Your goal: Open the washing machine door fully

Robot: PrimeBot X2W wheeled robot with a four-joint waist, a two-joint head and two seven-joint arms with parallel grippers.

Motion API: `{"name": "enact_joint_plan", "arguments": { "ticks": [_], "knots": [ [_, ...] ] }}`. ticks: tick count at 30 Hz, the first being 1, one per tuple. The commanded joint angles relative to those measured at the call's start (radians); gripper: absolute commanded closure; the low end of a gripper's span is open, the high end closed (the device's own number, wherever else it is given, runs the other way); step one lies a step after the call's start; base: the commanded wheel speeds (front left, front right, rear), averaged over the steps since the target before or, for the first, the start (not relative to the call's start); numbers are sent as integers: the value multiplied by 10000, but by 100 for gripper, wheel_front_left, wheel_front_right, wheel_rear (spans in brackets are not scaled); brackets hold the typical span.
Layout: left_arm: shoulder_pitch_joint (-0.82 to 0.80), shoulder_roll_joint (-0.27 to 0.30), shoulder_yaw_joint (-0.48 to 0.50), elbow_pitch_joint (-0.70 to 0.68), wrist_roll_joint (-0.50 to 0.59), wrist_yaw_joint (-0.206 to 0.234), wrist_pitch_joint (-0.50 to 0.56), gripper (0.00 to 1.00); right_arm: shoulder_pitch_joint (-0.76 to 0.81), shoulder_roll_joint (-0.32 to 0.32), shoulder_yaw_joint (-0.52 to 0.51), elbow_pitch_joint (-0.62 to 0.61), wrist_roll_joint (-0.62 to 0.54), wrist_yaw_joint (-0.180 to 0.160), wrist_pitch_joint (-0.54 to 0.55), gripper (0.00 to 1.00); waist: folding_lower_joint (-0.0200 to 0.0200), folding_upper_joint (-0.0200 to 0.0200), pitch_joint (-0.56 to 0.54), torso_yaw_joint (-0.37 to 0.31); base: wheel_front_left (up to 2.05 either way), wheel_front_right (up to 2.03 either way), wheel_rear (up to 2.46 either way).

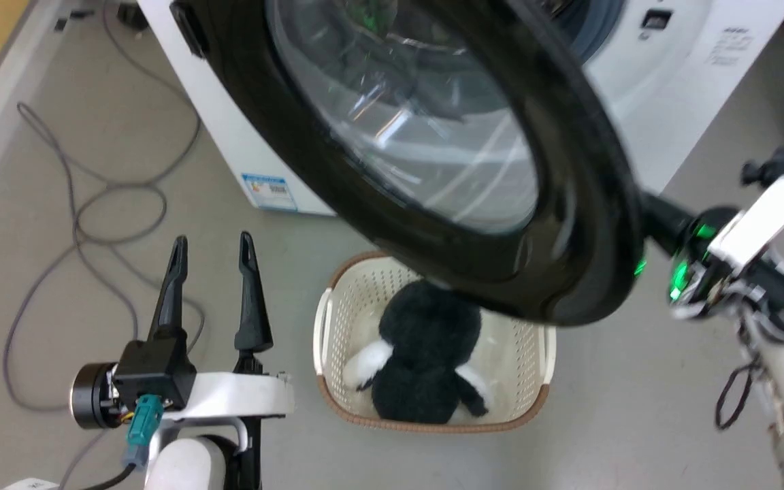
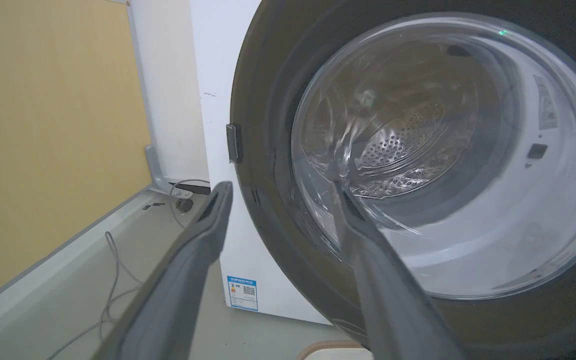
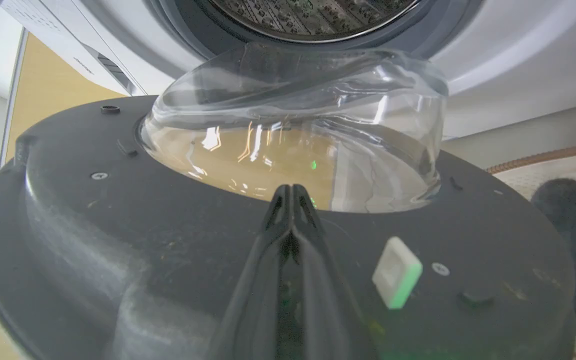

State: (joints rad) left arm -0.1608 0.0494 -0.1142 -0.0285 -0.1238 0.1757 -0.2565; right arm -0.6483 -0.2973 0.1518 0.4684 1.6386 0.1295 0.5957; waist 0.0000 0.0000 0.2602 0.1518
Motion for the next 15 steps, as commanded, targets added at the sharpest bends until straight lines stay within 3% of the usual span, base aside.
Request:
{"name": "enact_joint_plan", "arguments": {
  "ticks": [1,15],
  "knots": [
    [203,8,58,61,87,-82,-53,0,467,178,74,-292,112,12,131,100,0,0,-319,-135,0,0,0],
    [1017,8,201,436,242,-319,-53,0,3151,1074,1078,-2589,-346,12,465,100,0,0,-1398,-175,0,0,0]
  ]
}}
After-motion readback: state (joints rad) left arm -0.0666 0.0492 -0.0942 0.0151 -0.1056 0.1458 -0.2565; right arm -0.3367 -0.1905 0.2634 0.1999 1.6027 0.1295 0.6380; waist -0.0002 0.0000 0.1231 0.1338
